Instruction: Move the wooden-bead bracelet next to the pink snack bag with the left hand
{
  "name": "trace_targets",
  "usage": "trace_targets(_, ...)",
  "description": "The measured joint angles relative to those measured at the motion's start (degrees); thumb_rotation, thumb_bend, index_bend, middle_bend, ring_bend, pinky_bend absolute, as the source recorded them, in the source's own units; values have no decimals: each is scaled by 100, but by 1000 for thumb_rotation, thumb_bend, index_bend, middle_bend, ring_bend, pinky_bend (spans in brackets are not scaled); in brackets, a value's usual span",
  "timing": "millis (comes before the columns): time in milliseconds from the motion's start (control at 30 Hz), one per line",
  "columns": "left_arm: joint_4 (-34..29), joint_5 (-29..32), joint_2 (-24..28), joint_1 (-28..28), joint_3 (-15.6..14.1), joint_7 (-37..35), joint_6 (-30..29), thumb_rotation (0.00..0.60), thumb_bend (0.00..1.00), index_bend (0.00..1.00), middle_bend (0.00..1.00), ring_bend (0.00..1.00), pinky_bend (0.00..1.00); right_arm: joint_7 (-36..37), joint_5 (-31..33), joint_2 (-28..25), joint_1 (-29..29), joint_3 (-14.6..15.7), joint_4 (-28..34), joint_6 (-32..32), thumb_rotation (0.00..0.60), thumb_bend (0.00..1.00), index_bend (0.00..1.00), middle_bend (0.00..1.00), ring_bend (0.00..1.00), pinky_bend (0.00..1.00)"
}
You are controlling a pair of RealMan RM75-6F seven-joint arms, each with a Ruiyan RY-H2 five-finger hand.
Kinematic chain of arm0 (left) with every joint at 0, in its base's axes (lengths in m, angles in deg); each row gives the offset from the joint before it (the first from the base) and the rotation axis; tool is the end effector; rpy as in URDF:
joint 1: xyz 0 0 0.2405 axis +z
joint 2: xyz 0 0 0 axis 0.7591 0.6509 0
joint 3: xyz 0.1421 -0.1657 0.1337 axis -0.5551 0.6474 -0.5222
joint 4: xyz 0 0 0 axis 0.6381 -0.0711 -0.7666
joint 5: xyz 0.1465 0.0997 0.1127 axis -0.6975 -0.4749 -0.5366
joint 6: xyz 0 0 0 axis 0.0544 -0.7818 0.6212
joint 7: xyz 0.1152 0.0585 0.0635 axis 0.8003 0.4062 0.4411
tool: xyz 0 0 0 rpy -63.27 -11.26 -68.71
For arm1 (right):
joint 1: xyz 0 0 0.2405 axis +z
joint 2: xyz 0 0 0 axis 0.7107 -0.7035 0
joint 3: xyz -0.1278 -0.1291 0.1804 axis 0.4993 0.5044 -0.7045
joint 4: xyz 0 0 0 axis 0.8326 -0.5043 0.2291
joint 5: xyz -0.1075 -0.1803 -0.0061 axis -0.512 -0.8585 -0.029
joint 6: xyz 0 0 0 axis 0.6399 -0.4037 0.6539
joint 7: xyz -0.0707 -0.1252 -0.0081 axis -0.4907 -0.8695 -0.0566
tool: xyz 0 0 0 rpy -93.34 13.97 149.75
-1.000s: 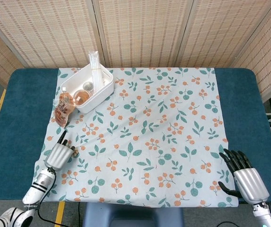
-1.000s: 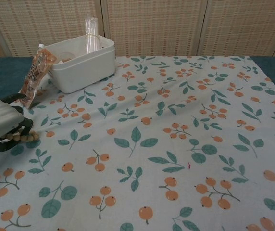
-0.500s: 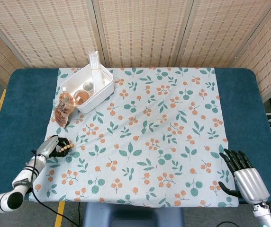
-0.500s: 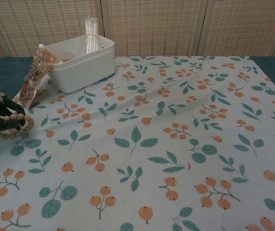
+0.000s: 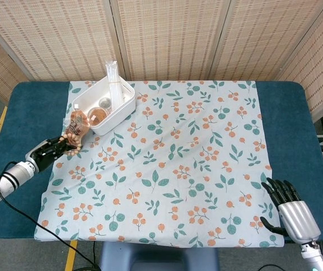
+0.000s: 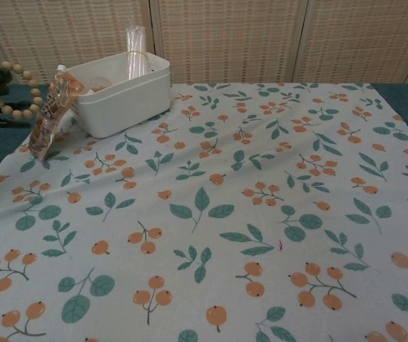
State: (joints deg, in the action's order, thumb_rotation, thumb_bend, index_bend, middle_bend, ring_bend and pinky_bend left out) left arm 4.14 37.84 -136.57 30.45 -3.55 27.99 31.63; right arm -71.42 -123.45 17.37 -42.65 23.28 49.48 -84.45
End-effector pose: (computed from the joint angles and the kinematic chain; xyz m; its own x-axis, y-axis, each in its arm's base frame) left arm -0.2793 0.3858 0.1320 -0.9564 0.2052 0.2076 0.2897 0.5801 0.7613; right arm -0.2901 -0.1376 0.1289 0.4844 -0.1707 0.8580 -0.8728 -0.1610 0.4608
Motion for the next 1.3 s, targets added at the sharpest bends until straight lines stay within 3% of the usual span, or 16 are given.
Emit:
trace_targets(133,525,322,-389,201,483,611,491,600,580,661,734,279,0,-22,14,12,11,-4,2,25,452,236,0,0,0,0)
trace_targets(300,1246,646,-811,296,956,1451,1140,600,498,566,655,219,0,-22,10,3,-4,-4,13,-8,450,236,0,0,0,0)
trace_targets(400,1588,734,-990,294,1124,1906,1326,600,464,512,610,194,0,-35,11,1,-17,-4,12,-26,450,236,0,0,0,0)
trace_targets(600,1653,722,-1194,317,1265,2716,1251,586,410,499,594,179,0,-31,24,4,-8,-13,9,-10,450,236,0,0,0,0)
trace_targets(700,1569,671,-1233,345,1279,2911,1025,462,402,501,597,179,0,-26,34,7,8,-18,3,20,450,236,0,0,0,0)
trace_targets(833,1426,616,-1232,373,1229,2969,741,195,394,562,624,185,0,-39,46,14,25,-21,0,53,450,236,0,0,0,0)
trace_targets(967,1380,609,-1199,383,1169,2877,674,134,396,626,658,196,0,-59,48,19,22,-20,6,50,451,236,0,0,0,0)
trace_targets(1300,1286,559,-1145,432,1106,2931,669,107,513,641,666,201,0,-86,51,35,22,-20,8,54,450,236,0,0,0,0)
